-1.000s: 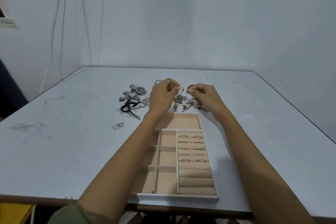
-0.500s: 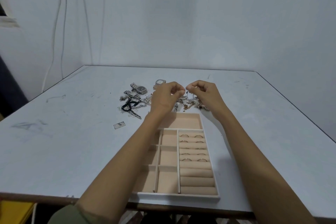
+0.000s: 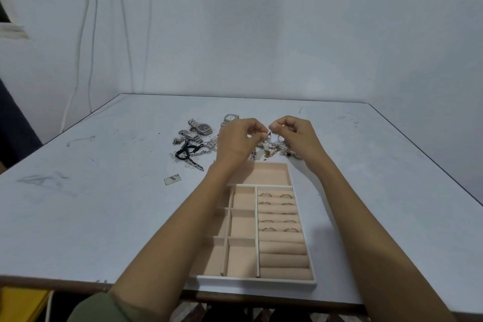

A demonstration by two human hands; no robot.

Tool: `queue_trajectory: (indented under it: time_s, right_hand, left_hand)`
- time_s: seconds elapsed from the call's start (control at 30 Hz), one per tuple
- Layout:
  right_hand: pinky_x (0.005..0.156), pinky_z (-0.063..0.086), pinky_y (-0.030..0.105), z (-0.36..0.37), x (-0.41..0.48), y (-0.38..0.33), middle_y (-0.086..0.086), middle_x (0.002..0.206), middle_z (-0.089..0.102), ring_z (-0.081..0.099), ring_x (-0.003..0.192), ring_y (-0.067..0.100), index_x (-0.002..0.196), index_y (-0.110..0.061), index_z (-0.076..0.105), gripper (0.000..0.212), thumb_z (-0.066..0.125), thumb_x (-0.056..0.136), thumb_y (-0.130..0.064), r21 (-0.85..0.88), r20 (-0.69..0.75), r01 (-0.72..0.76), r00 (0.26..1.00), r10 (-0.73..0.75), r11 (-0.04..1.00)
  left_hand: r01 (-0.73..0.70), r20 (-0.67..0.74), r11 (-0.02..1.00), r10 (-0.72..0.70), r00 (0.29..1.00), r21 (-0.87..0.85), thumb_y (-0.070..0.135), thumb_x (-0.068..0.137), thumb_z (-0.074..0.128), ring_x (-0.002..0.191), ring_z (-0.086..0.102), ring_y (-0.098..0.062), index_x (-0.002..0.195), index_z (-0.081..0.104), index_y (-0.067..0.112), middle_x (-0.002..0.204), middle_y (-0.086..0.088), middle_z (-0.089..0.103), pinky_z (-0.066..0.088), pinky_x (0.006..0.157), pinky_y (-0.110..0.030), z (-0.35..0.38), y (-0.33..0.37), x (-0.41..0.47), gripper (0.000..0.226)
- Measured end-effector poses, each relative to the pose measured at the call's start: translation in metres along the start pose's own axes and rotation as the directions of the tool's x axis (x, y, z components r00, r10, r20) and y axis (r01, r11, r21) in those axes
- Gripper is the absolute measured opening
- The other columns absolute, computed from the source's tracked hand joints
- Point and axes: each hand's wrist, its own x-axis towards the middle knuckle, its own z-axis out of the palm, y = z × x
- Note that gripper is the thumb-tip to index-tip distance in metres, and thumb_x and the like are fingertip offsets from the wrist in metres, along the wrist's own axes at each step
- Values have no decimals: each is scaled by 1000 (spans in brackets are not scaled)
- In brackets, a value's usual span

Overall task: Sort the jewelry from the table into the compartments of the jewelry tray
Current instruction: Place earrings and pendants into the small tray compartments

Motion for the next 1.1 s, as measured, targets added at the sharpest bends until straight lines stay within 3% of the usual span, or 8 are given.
queue_trajectory:
  time_s: [0.27, 0.4, 0.63, 0.7, 0.83, 0.97, 1.1]
  right_hand:
    - [43, 29, 9, 2, -3, -2, -12, 47, 38, 34, 41, 2, 85, -11, 70, 10, 66, 89, -20, -28, 22, -8, 1000, 8, 1000]
    - [44, 30, 9, 2, -3, -3, -16, 42, 39, 34, 41, 2, 85, -11, 70, 10, 66, 89, -19, -17, 23, -7, 1000, 8, 1000]
    - [45, 31, 11, 2, -2, -1, -16, 44, 46, 35, 41, 2, 83, -13, 68, 9, 63, 90, -17, 4, -2, -44, 999, 44, 999]
    - [46, 31, 13, 1, -1, 0, -14, 49, 49, 35, 44, 3, 82, -13, 69, 9, 64, 88, -18, 1, -12, -55, 998, 55, 999]
    - [52, 31, 23, -3, 1, 1, 7, 65, 52, 35, 53, 15, 80, -10, 71, 12, 67, 85, -20, -54, -13, -83, 996, 83, 995]
    - [41, 26, 12, -7, -3, -2, -9, 47, 45, 29, 38, 4, 84, 3, 71, 22, 68, 85, -19, -93, 45, -120, 991, 124, 988]
    - [40, 25, 7, -9, -8, -6, -15, 37, 43, 33, 34, 3, 82, 0, 73, 11, 72, 82, -11, -130, 148, -102, 981, 121, 986]
  left_hand:
    - [50, -48, 994, -55, 997, -96, 26, 71, 81, 75, 63, 1, 85, 72, 24, 69, 16, 64, 53, 73, -30, 1, -2, -2, 17]
    - [38, -33, 994, -41, 999, -106, 23, 71, 82, 68, 61, 5, 79, 73, 21, 64, 17, 64, 51, 71, -25, 1, -3, -2, 12]
    - [-10, -2, 1000, 10, 1000, -15, 22, 74, 79, 77, 65, -6, 79, 75, 20, 68, 10, 67, 52, 75, -32, 0, -1, -2, 7]
    - [2, 5, 1000, -2, 1000, 4, 23, 76, 77, 78, 64, -7, 80, 73, 20, 71, 10, 67, 52, 76, -34, 0, -3, -2, 7]
    - [44, 10, 999, -44, 999, -22, 25, 80, 72, 83, 65, -9, 81, 65, 23, 81, 7, 70, 53, 80, -38, 1, -6, -1, 7]
    - [116, 6, 989, -115, 993, -96, 23, 82, 70, 79, 66, -12, 82, 63, 23, 73, 11, 65, 54, 81, -35, 2, -6, 1, 7]
    - [188, 26, 962, -186, 982, -196, 19, 82, 69, 72, 63, -10, 82, 65, 20, 70, 8, 64, 52, 77, -30, 2, -4, 3, 4]
